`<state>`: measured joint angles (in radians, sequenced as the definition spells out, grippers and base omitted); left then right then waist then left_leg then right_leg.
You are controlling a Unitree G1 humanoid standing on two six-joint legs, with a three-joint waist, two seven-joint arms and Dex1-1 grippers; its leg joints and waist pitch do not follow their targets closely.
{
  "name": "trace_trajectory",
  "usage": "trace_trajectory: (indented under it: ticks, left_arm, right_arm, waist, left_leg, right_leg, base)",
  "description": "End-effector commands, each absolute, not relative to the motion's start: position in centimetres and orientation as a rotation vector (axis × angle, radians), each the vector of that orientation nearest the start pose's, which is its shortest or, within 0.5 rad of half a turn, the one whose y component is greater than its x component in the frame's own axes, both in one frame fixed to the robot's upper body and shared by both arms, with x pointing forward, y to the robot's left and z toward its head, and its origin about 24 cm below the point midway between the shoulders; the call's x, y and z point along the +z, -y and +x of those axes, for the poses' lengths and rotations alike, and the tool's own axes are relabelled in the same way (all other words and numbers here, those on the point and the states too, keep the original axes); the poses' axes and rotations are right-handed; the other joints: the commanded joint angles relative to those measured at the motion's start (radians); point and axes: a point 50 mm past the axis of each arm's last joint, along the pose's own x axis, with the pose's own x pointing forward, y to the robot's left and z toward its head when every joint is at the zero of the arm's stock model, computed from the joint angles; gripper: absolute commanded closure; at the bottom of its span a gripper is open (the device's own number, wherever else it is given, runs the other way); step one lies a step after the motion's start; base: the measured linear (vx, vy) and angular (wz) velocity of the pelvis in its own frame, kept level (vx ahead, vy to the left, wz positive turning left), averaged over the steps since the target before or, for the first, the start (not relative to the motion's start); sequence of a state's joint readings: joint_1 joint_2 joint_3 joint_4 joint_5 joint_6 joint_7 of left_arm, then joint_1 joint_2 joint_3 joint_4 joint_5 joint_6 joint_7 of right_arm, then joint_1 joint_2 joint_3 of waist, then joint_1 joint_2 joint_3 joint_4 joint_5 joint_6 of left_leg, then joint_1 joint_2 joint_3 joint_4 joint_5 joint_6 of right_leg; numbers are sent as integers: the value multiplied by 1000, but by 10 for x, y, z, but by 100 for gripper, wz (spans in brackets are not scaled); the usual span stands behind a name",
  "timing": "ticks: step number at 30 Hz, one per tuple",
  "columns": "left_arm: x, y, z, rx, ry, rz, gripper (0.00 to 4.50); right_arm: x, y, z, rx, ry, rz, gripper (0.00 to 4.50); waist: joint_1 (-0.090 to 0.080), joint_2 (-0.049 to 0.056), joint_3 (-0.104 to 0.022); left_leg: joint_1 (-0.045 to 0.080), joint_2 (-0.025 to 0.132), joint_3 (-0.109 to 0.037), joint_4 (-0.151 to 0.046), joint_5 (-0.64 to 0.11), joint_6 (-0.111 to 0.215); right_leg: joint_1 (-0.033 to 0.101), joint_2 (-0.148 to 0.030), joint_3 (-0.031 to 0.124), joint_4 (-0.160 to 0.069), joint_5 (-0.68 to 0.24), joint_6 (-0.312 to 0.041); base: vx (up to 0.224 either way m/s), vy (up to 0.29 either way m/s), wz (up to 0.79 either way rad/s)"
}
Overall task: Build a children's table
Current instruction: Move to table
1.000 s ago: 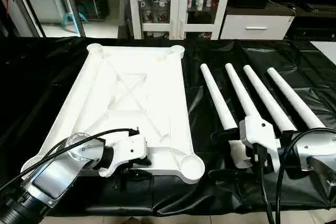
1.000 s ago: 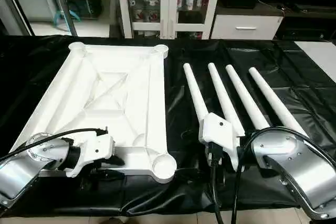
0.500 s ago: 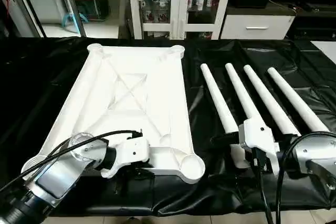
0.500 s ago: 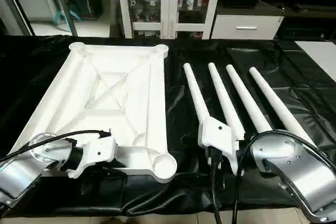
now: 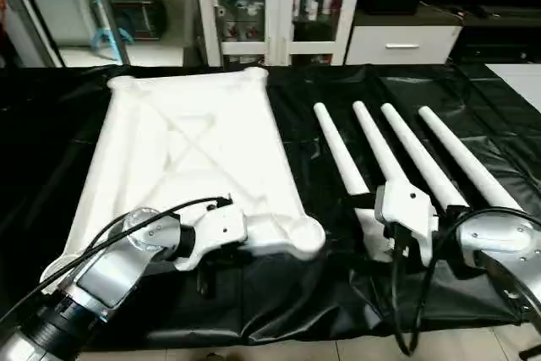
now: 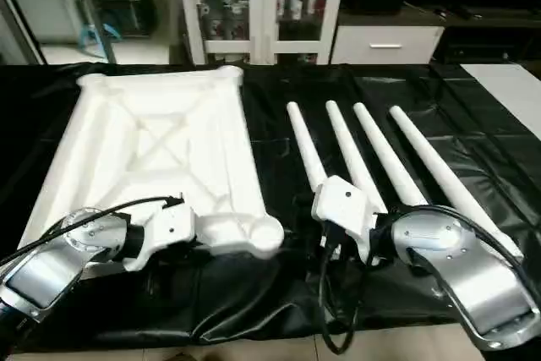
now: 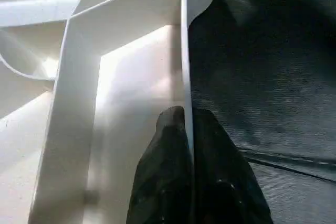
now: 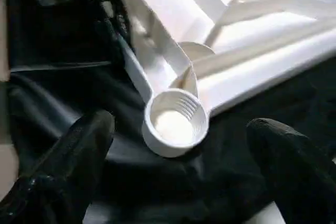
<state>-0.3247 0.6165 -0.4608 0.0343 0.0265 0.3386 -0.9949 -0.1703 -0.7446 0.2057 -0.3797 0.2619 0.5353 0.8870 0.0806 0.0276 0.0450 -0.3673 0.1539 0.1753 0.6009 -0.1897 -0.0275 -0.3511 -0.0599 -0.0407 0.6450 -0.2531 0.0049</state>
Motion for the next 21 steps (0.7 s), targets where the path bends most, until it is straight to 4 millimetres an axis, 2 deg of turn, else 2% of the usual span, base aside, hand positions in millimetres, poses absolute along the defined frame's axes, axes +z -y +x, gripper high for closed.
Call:
trace_trajectory:
  ticks: [1, 2, 3, 4, 7, 8, 10, 15, 21]
  left_arm:
    - [45, -168, 273, -1075, -564, 719, 437]
    - [45, -170, 274, -1056, -568, 723, 437]
    - [44, -172, 275, -1044, -570, 727, 437]
    - [44, -172, 275, -1044, -570, 727, 437]
    - [40, -189, 277, -978, -604, 773, 437]
    - [40, -192, 277, -966, -610, 783, 437]
    - [39, -197, 278, -947, -623, 798, 437]
    - [39, -210, 281, -854, -671, 803, 437]
    - [37, -209, 274, -915, -686, 805, 437]
  right_arm:
    - [114, 168, 251, 1002, -297, -499, 0]
    - [114, 168, 254, 978, -293, -490, 0]
    - [113, 168, 256, 965, -292, -481, 0]
    - [113, 168, 256, 965, -292, -481, 0]
    - [110, 163, 257, 973, -288, -463, 0]
    - [110, 162, 257, 975, -288, -463, 0]
    - [109, 161, 257, 975, -286, -462, 0]
    - [109, 160, 259, 971, -283, -455, 0]
    - [110, 159, 260, 970, -279, -450, 0]
  waist:
    - [0, -10, -33]
    - [-4, -16, -34]
    - [-4, -12, -35]
    - [-5, -12, -34]
    - [-6, -12, -36]
    - [-6, -21, -36]
    - [-8, -15, -39]
    - [-17, -17, -43]
    - [-20, -18, -39]
  left_leg:
    - [21, 81, -49, -90, -367, -41]
    - [17, 78, -48, -90, -349, -40]
    - [18, 79, -47, -89, -342, -41]
    - [20, 80, -45, -89, -341, -39]
    - [17, 80, -44, -90, -332, -32]
    - [14, 80, -43, -90, -316, -26]
    - [10, 79, -42, -90, -274, -18]
    - [6, 78, -41, -86, -232, -4]
    - [9, 80, -41, -87, -266, -8]
  right_leg:
    - [-8, -105, 60, -121, -412, -146]
    - [-7, -103, 59, -117, -393, -155]
    - [-7, -103, 58, -116, -375, -159]
    - [-7, -102, 59, -115, -358, -163]
    - [-3, -101, 60, -112, -322, -167]
    - [0, -100, 59, -111, -302, -168]
    - [5, -99, 58, -104, -244, -176]
    - [8, -97, 55, -97, -169, -190]
    - [4, -98, 57, -103, -228, -191]
  base:
    - [0, 0, 0]
    - [0, 0, 0]
    - [0, 0, 0]
    - [0, 0, 0]
    - [0, 0, 0]
    - [0, 0, 0]
    - [0, 0, 0]
    - [0, 0, 0]
    - [0, 0, 0]
